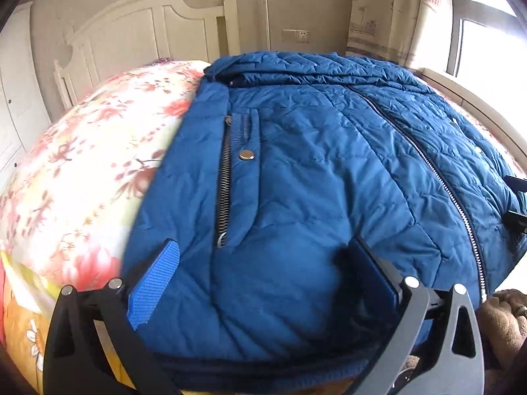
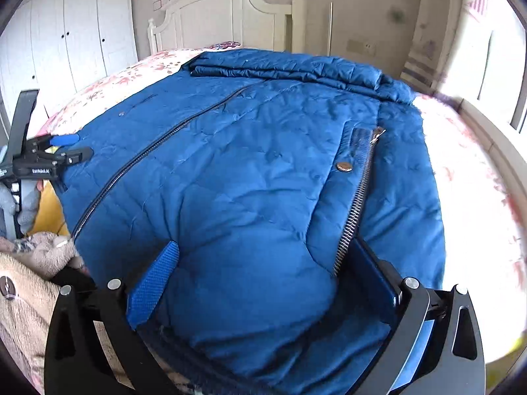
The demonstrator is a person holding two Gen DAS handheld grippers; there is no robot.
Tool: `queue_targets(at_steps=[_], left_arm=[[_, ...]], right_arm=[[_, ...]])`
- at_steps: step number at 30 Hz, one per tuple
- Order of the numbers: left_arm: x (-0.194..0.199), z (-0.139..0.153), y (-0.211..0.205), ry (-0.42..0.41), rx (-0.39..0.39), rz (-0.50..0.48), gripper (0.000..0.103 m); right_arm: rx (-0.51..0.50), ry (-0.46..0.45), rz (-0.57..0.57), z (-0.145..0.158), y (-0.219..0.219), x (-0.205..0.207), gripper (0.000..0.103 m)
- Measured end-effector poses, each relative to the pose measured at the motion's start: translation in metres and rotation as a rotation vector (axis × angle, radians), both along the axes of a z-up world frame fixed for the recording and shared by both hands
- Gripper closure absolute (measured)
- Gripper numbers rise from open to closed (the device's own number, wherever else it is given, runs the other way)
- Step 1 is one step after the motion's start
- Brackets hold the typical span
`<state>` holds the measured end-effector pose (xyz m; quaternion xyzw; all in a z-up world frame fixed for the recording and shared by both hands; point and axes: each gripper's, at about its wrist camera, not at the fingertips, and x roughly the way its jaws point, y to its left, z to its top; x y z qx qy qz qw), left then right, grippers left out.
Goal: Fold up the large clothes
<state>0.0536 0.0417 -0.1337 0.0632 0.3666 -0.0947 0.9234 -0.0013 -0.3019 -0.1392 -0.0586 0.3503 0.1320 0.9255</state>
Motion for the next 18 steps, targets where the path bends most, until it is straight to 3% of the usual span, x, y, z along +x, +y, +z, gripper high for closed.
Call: queue_targets(at_steps=[4,9,11,13,16,18], left_arm=[[-0.011,0.010,0.031,-0.031,-0.049,0.077,0.002],[-0.021,0.000,0.084,0.019,-0.163,0.193,0.002],[-0.024,-0.009,0.094,0.046,-0.189,0.199,0.002],[-0.027,-0.013,0.098,0.053,-0.218,0.199,0.002],[-0.028,-0.014,0.099,0.053,-0.228,0.194,0.003],[-0.027,-0.014,0.098,0.063,-0.233,0.176,0.008]], right_arm=[[0.027,-0.047,-0.093,0.010,-0.035,-0.025,0.006],[0.121,-0.020,-0.195,0.001,-0.078,-0.062,0.010],[0.126,-0.011,-0.209,-0.007,-0.081,-0.070,0.010],[0.153,0.014,-0.230,-0.018,-0.083,-0.072,0.019],[0.159,0.010,-0.240,-0.022,-0.078,-0.069,0.018],[0.173,0.032,-0.216,-0.022,-0.076,-0.069,0.024]])
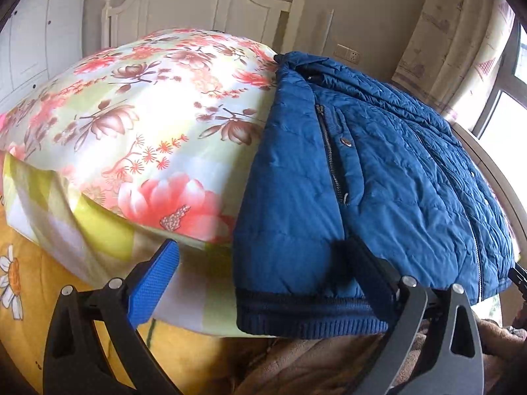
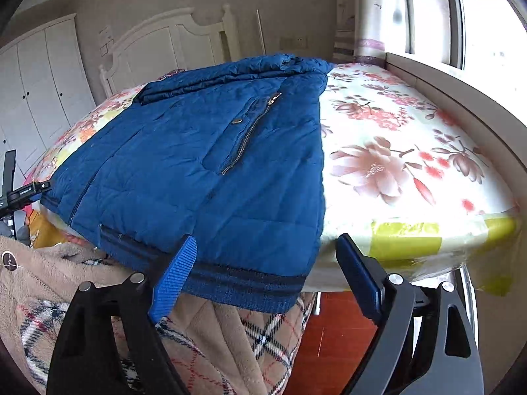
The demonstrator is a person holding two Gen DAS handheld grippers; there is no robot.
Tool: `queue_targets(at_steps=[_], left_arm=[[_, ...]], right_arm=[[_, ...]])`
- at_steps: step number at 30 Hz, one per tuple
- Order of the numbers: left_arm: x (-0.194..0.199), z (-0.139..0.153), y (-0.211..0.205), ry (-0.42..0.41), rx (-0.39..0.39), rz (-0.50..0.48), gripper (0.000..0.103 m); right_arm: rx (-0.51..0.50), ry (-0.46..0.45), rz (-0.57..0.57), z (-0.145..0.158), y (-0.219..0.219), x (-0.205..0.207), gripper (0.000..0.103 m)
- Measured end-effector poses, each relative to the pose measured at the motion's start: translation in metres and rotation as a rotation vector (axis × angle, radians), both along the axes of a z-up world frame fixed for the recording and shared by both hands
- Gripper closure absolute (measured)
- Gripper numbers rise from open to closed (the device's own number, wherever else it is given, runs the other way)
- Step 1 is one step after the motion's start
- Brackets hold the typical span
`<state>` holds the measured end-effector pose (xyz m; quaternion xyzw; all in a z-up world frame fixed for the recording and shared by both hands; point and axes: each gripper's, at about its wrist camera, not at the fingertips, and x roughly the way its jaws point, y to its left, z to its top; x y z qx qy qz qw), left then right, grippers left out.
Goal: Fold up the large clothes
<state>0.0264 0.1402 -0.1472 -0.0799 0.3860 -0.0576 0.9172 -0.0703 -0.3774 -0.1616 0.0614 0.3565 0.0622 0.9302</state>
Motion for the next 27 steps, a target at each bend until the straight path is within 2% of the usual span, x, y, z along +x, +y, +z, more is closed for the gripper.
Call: queue_targets(at_steps=[1,6,8,9,11,13,14,15,18,21,23,25,27], left_arm=[[0.004,0.000,-0.004,0.003,-0.004,-0.008,0.009],[0.001,0.002,-0.013,-0.008,0.043,-0.021,0.016],[0.001,0.002,-0.014,-0.004,0.047,-0.029,0.015],[0.002,0.002,-0.013,-0.003,0.049,-0.025,0.011],[0.005,-0.001,-0.009,0.021,0.024,-0.022,0.011],[0.003,0.002,-0.008,0.038,0.002,-0.037,0.018],[0.002,0.003,-0.011,0.034,0.018,-0.047,0.025],[-0.002,0.007,-0.017,0.022,0.041,-0.074,0.037],[-0.009,0.014,-0.032,-0.009,0.130,-0.101,0.039],[-0.003,0.009,-0.031,0.006,0.110,-0.092,0.035],[-0.002,0.010,-0.034,0.004,0.131,-0.099,0.035],[-0.004,0.011,-0.037,-0.002,0.157,-0.112,0.037],[-0.006,0.012,-0.039,-0.008,0.170,-0.117,0.044]], right_arm=[[0.011,0.002,0.006,0.000,0.001,0.000,0.029],[-0.033,-0.002,-0.005,-0.002,0.007,0.000,0.027],[-0.032,0.010,0.000,-0.001,0.007,0.001,0.026],[-0.028,0.016,-0.001,-0.001,0.007,0.002,0.026],[-0.039,0.030,-0.005,0.000,0.009,0.002,0.026],[-0.032,0.052,-0.015,-0.001,0.009,0.004,0.027],[-0.025,0.057,-0.019,-0.001,0.009,0.005,0.028],[-0.015,0.067,-0.021,-0.002,0.008,0.005,0.028],[0.011,0.091,-0.028,-0.006,0.007,0.004,0.028],[0.010,0.089,-0.032,-0.008,0.008,0.005,0.027],[0.009,0.088,-0.030,-0.008,0.009,0.006,0.028],[0.002,0.080,-0.020,-0.008,0.009,0.005,0.031],[-0.008,0.072,-0.014,-0.008,0.011,0.004,0.035]])
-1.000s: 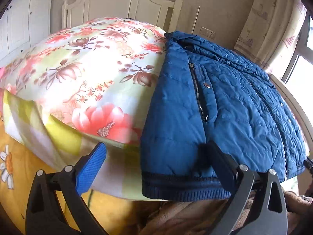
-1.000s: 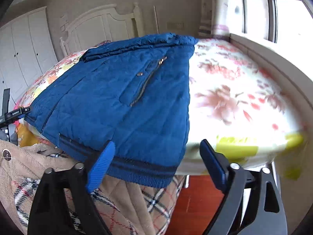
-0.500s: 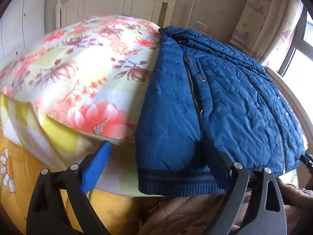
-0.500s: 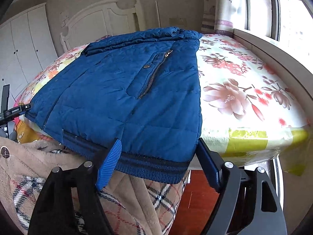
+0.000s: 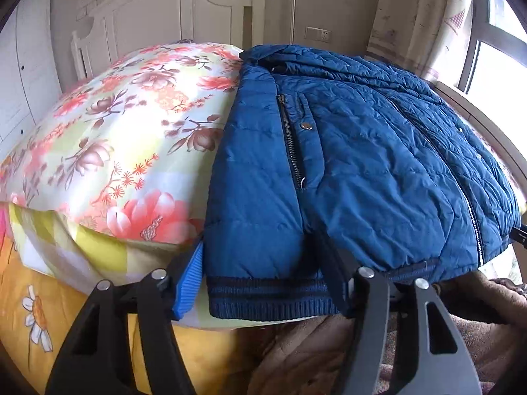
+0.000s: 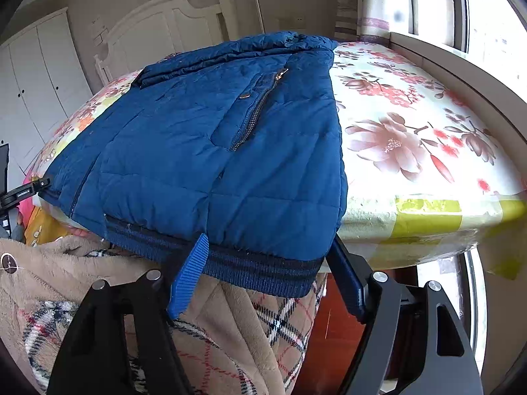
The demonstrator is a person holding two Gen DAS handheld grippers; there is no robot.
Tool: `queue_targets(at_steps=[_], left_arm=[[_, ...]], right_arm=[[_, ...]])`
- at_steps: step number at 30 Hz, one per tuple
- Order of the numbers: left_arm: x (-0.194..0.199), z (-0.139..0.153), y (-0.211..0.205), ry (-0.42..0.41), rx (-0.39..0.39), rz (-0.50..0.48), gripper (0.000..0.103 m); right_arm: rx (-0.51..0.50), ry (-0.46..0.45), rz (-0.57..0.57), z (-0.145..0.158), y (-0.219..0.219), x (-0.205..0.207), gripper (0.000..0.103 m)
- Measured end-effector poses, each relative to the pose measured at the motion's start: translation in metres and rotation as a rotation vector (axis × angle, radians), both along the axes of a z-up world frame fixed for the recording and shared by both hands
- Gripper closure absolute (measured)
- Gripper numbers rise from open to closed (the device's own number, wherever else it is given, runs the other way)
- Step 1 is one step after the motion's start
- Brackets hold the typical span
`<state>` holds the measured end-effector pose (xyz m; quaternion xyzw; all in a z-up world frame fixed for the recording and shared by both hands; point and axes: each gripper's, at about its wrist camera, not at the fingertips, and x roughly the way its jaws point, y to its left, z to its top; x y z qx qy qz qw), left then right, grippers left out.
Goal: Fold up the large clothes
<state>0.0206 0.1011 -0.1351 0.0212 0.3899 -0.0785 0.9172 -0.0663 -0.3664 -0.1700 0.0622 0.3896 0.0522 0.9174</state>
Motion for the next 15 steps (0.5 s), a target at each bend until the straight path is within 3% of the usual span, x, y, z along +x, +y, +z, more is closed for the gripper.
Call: queue_targets(at_steps=[3,4,5,6,7,9,12,15], left_arm=[[-0.004,0.003,-0.007,-0.023,0.041,-0.019,0.060],[-0.006,0.004,-0.010,-0.032,0.055,-0.025,0.064],[-0.008,0.007,-0.010,-0.042,0.062,-0.023,0.076],[-0.009,0.009,-0.009,-0.047,0.054,-0.023,0.080],[-0.011,0.013,-0.008,-0.056,0.038,-0.025,0.083],[-0.018,0.025,-0.006,-0.107,0.004,-0.027,0.086],[-0.029,0.048,-0.008,-0.184,-0.030,-0.033,0.087],[-0.034,0.067,-0.010,-0.224,-0.043,-0.049,0.087]], right_arm=[[-0.004,-0.017,0.013,0.003,0.000,-0.004,0.044],[-0.006,-0.023,0.015,0.004,0.001,-0.006,0.056],[-0.015,-0.029,0.006,0.006,0.000,-0.008,0.063],[0.000,-0.050,0.015,0.009,-0.003,-0.012,0.070],[0.013,-0.093,0.033,0.015,-0.003,-0.018,0.079],[0.023,-0.156,0.053,0.024,-0.003,-0.025,0.085],[0.062,-0.255,0.086,0.044,-0.002,-0.034,0.090],[0.053,-0.261,0.096,0.052,-0.002,-0.032,0.090]])
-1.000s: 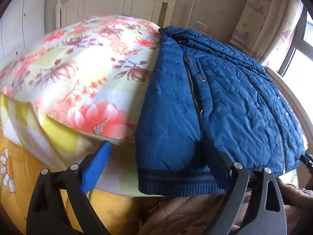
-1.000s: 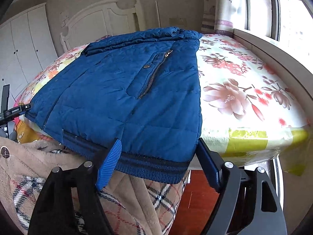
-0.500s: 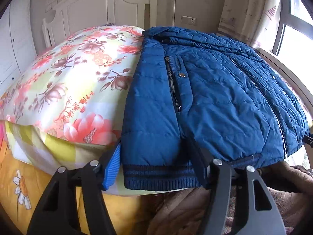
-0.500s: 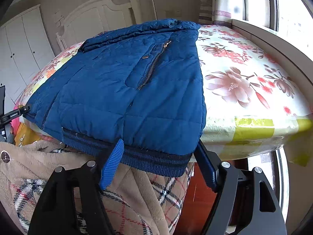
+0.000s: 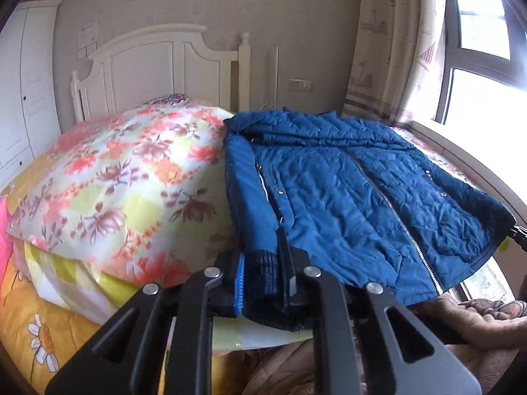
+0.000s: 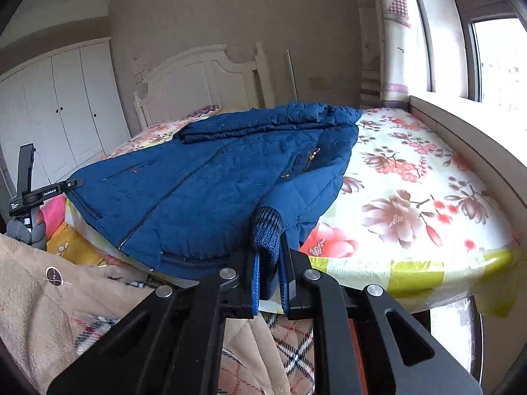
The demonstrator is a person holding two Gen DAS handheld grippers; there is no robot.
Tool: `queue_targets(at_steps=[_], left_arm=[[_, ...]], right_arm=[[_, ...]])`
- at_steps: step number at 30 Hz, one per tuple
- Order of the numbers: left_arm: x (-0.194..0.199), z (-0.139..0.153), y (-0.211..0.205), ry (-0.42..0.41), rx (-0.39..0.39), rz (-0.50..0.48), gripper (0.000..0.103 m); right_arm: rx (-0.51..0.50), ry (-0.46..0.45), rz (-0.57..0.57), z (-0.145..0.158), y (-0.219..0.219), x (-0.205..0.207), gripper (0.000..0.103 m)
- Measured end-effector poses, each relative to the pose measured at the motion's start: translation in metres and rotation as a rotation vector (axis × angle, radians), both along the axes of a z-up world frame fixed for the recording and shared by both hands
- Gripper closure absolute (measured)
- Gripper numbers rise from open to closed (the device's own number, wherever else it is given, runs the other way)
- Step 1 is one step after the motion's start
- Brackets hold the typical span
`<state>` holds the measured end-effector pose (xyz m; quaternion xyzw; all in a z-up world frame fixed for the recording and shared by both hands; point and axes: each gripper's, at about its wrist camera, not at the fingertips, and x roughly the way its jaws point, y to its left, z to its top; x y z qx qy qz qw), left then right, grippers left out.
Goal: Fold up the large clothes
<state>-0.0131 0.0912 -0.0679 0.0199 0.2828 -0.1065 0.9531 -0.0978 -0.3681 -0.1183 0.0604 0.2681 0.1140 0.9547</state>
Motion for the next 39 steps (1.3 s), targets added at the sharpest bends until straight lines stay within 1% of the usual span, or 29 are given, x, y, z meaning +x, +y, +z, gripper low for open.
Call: queue_targets(at_steps=[2,5,6,7,8,9,10,11,14,15,17,18,19,20,21,23,24,25,26,27,28,30,31,32,34,35,37,38,39], left_arm=[[0.003,-0.002,0.000,0.006,0.011,0.003,0.087],[0.009,-0.016,0.003,0.049,-0.004,0.009,0.087],[0.010,-0.022,0.004,0.060,-0.004,0.015,0.086],[0.011,-0.027,0.006,0.073,-0.004,0.018,0.085],[0.015,-0.033,0.009,0.097,-0.009,0.021,0.081],[0.017,-0.038,0.012,0.112,-0.016,0.022,0.076],[0.021,-0.045,0.016,0.135,-0.023,0.030,0.072],[0.023,-0.049,0.018,0.144,-0.027,0.036,0.067],[0.029,-0.062,0.026,0.167,-0.062,0.046,0.060],[0.031,-0.064,0.027,0.172,-0.073,0.048,0.059],[0.036,-0.065,0.024,0.169,-0.072,0.042,0.060],[0.035,-0.065,0.021,0.165,-0.066,0.034,0.073],[0.034,-0.064,0.018,0.156,-0.060,0.015,0.081],[0.032,-0.060,0.015,0.143,-0.055,-0.001,0.086],[0.029,-0.057,0.015,0.128,-0.061,-0.008,0.089],[0.018,-0.038,0.025,0.092,-0.157,-0.026,0.090],[0.009,-0.020,0.036,0.061,-0.246,-0.041,0.091],[-0.001,-0.001,0.045,0.023,-0.315,-0.066,0.091],[-0.008,0.013,0.051,-0.008,-0.358,-0.090,0.091],[-0.020,0.034,0.058,-0.056,-0.410,-0.122,0.091],[-0.030,0.051,0.063,-0.096,-0.441,-0.144,0.091],[-0.054,0.087,0.073,-0.197,-0.502,-0.204,0.090],[-0.063,0.102,0.077,-0.239,-0.522,-0.225,0.090],[-0.066,0.113,0.079,-0.259,-0.530,-0.238,0.089],[-0.055,0.135,0.076,-0.252,-0.522,-0.250,0.087],[-0.041,0.140,0.074,-0.226,-0.525,-0.244,0.086],[0.005,0.142,0.065,-0.131,-0.546,-0.217,0.084],[0.040,0.138,0.059,-0.057,-0.572,-0.185,0.084],[0.061,0.134,0.057,-0.017,-0.595,-0.164,0.083]], right_arm=[[-0.005,0.027,-0.013,-0.007,-0.003,0.005,0.089],[0.022,0.079,-0.033,-0.020,-0.008,0.012,0.086],[0.033,0.087,-0.033,-0.022,-0.009,0.013,0.082],[0.036,0.098,-0.032,-0.023,-0.009,0.015,0.069],[0.037,0.112,-0.031,-0.024,-0.009,0.018,0.055],[0.039,0.129,-0.036,-0.027,-0.009,0.021,0.030],[0.045,0.135,-0.034,-0.030,-0.009,0.023,0.025],[0.038,0.136,-0.035,-0.032,-0.007,0.025,0.025],[0.012,0.146,-0.051,-0.038,-0.004,0.033,0.033],[0.008,0.129,-0.056,-0.038,-0.003,0.034,0.039],[-0.023,0.118,-0.057,-0.037,0.000,0.035,0.055],[-0.031,0.103,-0.051,-0.036,0.002,0.034,0.067],[-0.032,0.092,-0.045,-0.035,0.005,0.031,0.075],[-0.028,0.086,-0.041,-0.034,0.005,0.028,0.078],[0.000,0.067,-0.035,-0.030,0.002,0.023,0.081],[0.130,-0.004,0.000,-0.017,-0.013,0.007,0.084],[0.193,-0.056,0.027,-0.005,-0.021,-0.004,0.085],[0.220,-0.101,0.047,0.005,-0.026,-0.013,0.085],[0.251,-0.180,0.075,0.022,-0.032,-0.029,0.085],[0.267,-0.246,0.096,0.041,-0.036,-0.042,0.086],[0.268,-0.295,0.109,0.056,-0.038,-0.053,0.086],[0.250,-0.424,0.137,0.096,-0.042,-0.078,0.086],[0.242,-0.457,0.147,0.109,-0.042,-0.084,0.086],[0.214,-0.491,0.149,0.127,-0.040,-0.088,0.086],[0.197,-0.483,0.151,0.149,-0.037,-0.076,0.085],[0.205,-0.449,0.146,0.159,-0.037,-0.058,0.085],[0.200,-0.342,0.113,0.167,-0.037,-0.004,0.085],[0.209,-0.301,0.101,0.167,-0.039,0.019,0.085],[0.236,-0.252,0.074,0.165,-0.044,0.050,0.085]])
